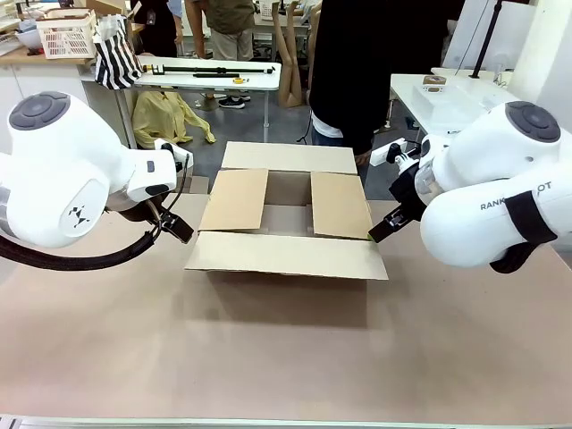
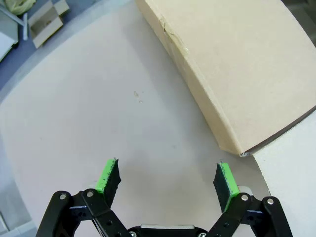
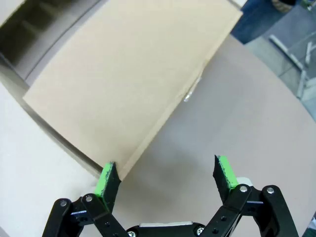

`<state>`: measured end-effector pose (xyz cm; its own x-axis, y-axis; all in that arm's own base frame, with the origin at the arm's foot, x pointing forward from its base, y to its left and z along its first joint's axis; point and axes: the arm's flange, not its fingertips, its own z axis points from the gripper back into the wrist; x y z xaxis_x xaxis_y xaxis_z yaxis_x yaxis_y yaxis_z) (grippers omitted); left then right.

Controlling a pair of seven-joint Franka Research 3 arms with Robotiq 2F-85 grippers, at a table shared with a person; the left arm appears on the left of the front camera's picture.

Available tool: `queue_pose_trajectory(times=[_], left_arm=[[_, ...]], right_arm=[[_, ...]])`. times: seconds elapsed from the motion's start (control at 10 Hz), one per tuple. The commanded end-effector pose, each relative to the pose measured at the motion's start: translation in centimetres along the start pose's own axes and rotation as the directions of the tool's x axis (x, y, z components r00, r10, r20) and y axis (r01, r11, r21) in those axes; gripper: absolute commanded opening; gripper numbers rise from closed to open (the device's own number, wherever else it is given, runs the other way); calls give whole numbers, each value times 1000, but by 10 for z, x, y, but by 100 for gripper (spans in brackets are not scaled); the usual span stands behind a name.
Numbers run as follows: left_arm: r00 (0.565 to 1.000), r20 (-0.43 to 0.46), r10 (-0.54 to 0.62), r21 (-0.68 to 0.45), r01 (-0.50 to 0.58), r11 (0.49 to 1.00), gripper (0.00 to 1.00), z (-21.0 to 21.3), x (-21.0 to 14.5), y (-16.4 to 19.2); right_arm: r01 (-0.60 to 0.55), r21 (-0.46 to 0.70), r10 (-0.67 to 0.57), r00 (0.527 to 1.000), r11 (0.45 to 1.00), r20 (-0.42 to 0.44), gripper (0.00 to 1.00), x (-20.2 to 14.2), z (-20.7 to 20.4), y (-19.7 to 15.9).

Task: Pack the gift set into the box.
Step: Place both hands on the side flaps of the Package Box and spread them outward.

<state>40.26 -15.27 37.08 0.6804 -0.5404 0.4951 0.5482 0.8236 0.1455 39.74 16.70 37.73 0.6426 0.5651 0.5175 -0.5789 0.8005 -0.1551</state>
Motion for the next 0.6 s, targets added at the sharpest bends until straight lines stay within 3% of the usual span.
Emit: queue_pose_trajectory(times=[0.0,0.1,0.2,0.3,0.5], left_arm=[[1000,0,2,-1,-2,1000,100,0,0,1],[1000,0,0,0,0,1000,100,0,0,0],[996,-32,-83,-3,83,997,100,20,6,-14],[994,-1,-112,-6,112,994,100,56,10,-27],[978,94,-186,88,178,980,100,131,1,-47]], right_arm=[[0,0,0,1000,1000,0,100,0,0,0],[0,0,0,1000,1000,0,100,0,0,0],[3,-2,-3,996,1000,-94,100,10,22,12],[-7,-95,-3,995,995,-103,100,19,62,27],[-30,-249,43,998,968,48,100,11,154,66]])
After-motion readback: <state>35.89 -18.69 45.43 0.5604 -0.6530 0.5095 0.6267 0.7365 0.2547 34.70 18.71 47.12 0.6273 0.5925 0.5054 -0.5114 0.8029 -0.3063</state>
